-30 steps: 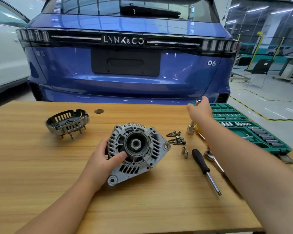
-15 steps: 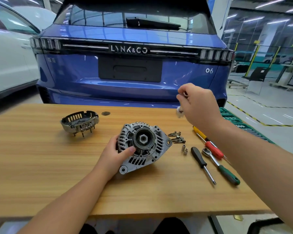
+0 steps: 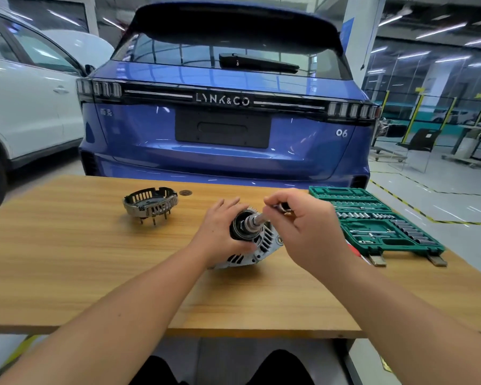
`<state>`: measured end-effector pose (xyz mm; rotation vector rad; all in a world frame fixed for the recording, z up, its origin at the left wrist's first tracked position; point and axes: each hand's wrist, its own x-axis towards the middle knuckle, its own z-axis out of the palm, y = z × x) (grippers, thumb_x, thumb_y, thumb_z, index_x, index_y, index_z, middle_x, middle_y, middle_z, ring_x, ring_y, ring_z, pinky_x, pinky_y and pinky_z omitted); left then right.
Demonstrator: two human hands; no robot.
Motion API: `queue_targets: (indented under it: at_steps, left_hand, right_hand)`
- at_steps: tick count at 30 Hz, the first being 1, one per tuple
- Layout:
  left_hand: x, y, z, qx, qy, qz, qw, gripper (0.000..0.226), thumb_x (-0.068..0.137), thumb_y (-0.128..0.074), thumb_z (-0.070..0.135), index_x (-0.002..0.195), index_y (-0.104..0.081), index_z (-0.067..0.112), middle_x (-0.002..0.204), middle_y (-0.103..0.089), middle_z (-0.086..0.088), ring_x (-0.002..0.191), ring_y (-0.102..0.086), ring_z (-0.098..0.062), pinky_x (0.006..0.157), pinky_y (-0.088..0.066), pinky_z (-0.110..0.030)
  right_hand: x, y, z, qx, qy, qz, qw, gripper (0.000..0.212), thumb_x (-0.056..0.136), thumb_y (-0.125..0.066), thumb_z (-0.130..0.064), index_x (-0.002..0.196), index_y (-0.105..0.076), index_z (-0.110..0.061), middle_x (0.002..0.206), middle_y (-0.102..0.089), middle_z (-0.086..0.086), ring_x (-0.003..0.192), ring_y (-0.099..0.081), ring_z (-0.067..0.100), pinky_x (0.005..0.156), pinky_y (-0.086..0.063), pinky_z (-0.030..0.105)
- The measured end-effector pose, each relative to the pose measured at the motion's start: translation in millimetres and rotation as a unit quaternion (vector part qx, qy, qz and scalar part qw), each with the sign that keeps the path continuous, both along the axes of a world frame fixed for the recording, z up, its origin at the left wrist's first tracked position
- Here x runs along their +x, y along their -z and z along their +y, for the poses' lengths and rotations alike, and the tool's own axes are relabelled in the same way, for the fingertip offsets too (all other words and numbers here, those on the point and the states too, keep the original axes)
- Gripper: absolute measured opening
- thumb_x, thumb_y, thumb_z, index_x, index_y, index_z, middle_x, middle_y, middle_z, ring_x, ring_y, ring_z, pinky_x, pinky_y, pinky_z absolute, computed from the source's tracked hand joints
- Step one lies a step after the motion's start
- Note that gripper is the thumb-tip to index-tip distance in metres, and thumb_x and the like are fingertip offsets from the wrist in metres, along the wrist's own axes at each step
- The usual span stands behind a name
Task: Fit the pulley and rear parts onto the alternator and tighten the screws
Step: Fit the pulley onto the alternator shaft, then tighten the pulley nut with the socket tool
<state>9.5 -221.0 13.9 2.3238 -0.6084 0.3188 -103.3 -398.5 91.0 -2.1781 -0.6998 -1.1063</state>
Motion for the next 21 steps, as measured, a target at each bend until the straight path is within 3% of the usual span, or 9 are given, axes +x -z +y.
queue_targets:
  at_steps: [7,12,14,17,18,21]
  left_hand:
    - [4.0,1.1,-2.3,-0.031,0.012,0.027,0.999,0.078,0.068,-0.088,0.046,0.136,-0.05,0.046,0.158,-0.032,0.02,0.152,-0.006,-0.017,0.119,-0.017,-0.058]
    - [5.8,-1.6,-2.2,-0.039,0.022,0.043,0.998,0.078,0.066,-0.089,0.044,0.134,-0.05,0.048,0.156,-0.037,0.019,0.152,-0.006,-0.017,0.119,-0.019,-0.058]
    - [6.1,-3.1,-1.5,-0.031,0.03,0.042,0.998,0.077,0.066,-0.089,0.045,0.131,-0.048,0.052,0.149,-0.036,0.03,0.151,-0.007,-0.017,0.12,-0.019,-0.056]
    - [5.3,-6.2,-0.6,-0.019,0.042,0.049,0.998,0.083,0.066,-0.089,0.045,0.136,-0.044,0.053,0.123,-0.022,0.059,0.151,-0.007,-0.014,0.119,-0.02,-0.055]
    - [5.9,-6.9,-0.1,-0.016,0.045,0.055,0.997,0.084,0.066,-0.089,0.045,0.138,-0.045,0.051,0.127,-0.022,0.058,0.151,-0.006,-0.013,0.119,-0.02,-0.055]
    - [7.3,-10.4,0.7,-0.005,0.048,0.075,0.996,0.085,0.067,-0.089,0.043,0.141,-0.046,0.045,0.155,-0.032,0.027,0.152,-0.003,-0.013,0.119,-0.018,-0.06]
  right_hand:
    - [13.9,9.6,2.9,-0.038,-0.035,-0.025,0.998,0.012,0.088,-0.072,0.001,0.099,-0.071,-0.002,0.095,-0.073,0.008,0.089,-0.064,0.011,0.082,-0.051,0.012]
    - [9.8,-6.3,3.4,-0.148,-0.057,-0.004,0.987,0.009,0.09,-0.069,-0.004,0.1,-0.07,-0.003,0.097,-0.073,0.01,0.087,-0.069,0.026,0.076,-0.058,0.039]
    - [8.4,-17.8,3.1,-0.229,-0.068,0.021,0.971,0.012,0.094,-0.066,-0.008,0.104,-0.07,-0.003,0.103,-0.073,0.011,0.091,-0.069,0.032,0.076,-0.058,0.048]
    - [8.5,-35.2,3.1,-0.337,-0.065,0.047,0.938,0.022,0.099,-0.062,-0.014,0.119,-0.069,-0.008,0.122,-0.071,0.006,0.106,-0.067,0.031,0.083,-0.056,0.047]
    - [9.3,-40.3,2.7,-0.371,-0.055,0.069,0.924,0.024,0.1,-0.061,-0.017,0.123,-0.067,-0.014,0.128,-0.068,0.001,0.111,-0.066,0.028,0.085,-0.056,0.045]
    - [13.0,-53.1,2.2,-0.497,0.013,0.134,0.858,0.025,0.102,-0.058,-0.021,0.126,-0.061,-0.026,0.132,-0.06,-0.01,0.108,-0.063,0.021,0.083,-0.055,0.038]
